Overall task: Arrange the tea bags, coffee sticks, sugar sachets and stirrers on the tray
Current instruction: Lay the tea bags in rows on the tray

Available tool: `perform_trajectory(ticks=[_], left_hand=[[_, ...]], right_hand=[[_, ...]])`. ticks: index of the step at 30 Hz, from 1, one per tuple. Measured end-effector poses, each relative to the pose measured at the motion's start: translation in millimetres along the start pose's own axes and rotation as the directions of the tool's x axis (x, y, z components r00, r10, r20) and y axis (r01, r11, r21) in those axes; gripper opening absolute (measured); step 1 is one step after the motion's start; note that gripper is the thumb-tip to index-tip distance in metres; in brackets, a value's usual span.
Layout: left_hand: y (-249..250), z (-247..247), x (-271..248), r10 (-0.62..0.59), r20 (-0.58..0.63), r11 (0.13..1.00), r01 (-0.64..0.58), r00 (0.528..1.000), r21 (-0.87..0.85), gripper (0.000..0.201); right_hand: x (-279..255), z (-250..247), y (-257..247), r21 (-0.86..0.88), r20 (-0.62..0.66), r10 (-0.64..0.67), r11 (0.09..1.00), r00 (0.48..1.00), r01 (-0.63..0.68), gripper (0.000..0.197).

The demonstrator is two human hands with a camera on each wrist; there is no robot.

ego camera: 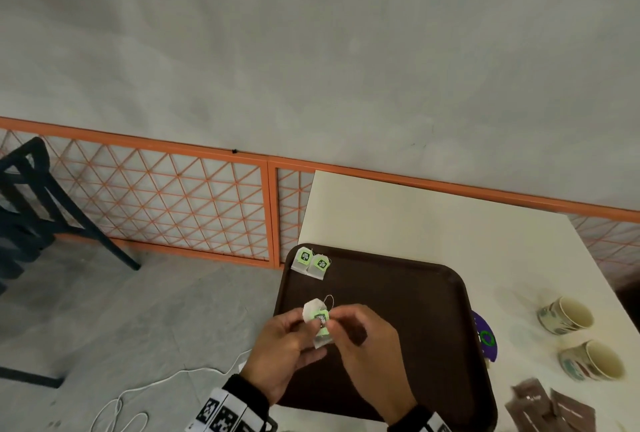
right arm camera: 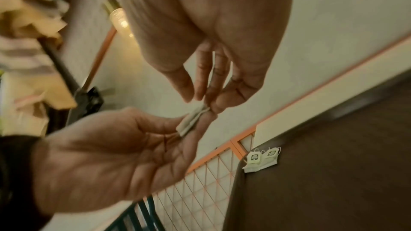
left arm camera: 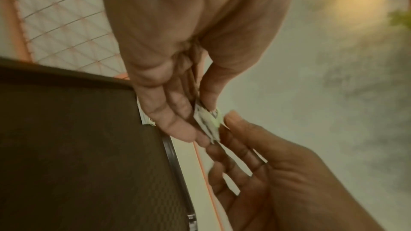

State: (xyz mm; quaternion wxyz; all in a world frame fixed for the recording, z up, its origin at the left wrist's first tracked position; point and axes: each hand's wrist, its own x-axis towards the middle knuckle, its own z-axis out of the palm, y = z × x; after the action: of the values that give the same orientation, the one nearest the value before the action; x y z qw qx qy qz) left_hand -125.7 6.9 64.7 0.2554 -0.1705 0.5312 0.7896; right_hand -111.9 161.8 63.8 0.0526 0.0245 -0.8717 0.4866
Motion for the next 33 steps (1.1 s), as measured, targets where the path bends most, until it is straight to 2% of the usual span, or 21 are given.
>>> perform_trajectory(ticks=[3, 6, 9, 10, 12, 14, 17, 21, 23, 27, 31, 33], left_hand=[[2.6, -1.1, -2.1, 0.016, 0.033, 0.995, -0.019, 0.999, 0.097, 0.022], [4.4, -4.5, -2.9, 0.009, 0.045, 0.996, -0.014, 0.999, 0.093, 0.021], [6.9, -9.2, -2.1, -0.014, 0.062, 0.995, 0.008, 0.998, 0.098, 0.018], [7.7, -10.8, -1.5, -0.023, 0.065, 0.994, 0.016, 0.998, 0.111, 0.017], [7.9, -14.6, 0.7, -0.028, 0.048, 0.986, 0.020, 0.998, 0.163, 0.015], [5.4, -20.0, 5.5, -0.017, 0.001, 0.971, 0.016, 1.000, 0.241, 0.013], [-1.3, -26.0, 15.1, 0.021, -0.090, 0.955, 0.006, 0.996, 0.297, 0.009], [-4.1, -30.2, 26.7, 0.054, -0.167, 0.959, -0.004, 0.984, 0.284, 0.008], [-3.3, -33.3, 32.1, 0.049, -0.202, 0.958, 0.011, 0.978, 0.286, 0.008], [-5.3, -50.3, 38.5, 0.069, -0.248, 0.896, 0.049, 0.966, 0.441, 0.009], [-10.8, -71.8, 35.5, 0.050, -0.255, 0.874, 0.081, 0.966, 0.479, 0.008], [-13.8, -79.9, 33.4, 0.056, -0.271, 0.872, 0.085, 0.961, 0.483, 0.008]], right_hand=[[6.1, -3.9, -4.5, 0.081, 0.043, 0.142, 0.986, 0.989, -0.145, 0.012], [8.6, -2.2, -4.9, 0.112, 0.092, 0.178, 0.976, 0.980, -0.188, 0.009], [10.7, -2.5, -6.6, 0.214, 0.125, 0.216, 0.947, 0.968, -0.239, 0.010], [11.5, -3.8, -7.5, 0.256, 0.162, 0.246, 0.925, 0.956, -0.281, 0.014], [12.4, -5.8, -10.5, 0.294, 0.297, 0.330, 0.861, 0.896, -0.414, 0.021], [12.8, -4.0, -9.9, 0.260, 0.389, 0.362, 0.839, 0.847, -0.478, 0.014], [16.1, 4.3, -6.8, 0.240, 0.365, 0.381, 0.843, 0.850, -0.481, 0.007], [25.3, 18.5, -0.7, 0.235, 0.410, 0.434, 0.800, 0.802, -0.553, 0.006], [38.7, 29.7, 11.9, 0.193, 0.371, 0.497, 0.785, 0.784, -0.589, 0.005], [82.0, 60.8, 50.8, 0.119, 0.202, 0.610, 0.762, 0.767, -0.637, 0.013], [116.4, 85.5, 61.9, 0.182, 0.227, 0.661, 0.692, 0.715, -0.698, 0.017], [127.8, 97.2, 62.9, 0.176, 0.220, 0.657, 0.700, 0.721, -0.692, 0.020]])
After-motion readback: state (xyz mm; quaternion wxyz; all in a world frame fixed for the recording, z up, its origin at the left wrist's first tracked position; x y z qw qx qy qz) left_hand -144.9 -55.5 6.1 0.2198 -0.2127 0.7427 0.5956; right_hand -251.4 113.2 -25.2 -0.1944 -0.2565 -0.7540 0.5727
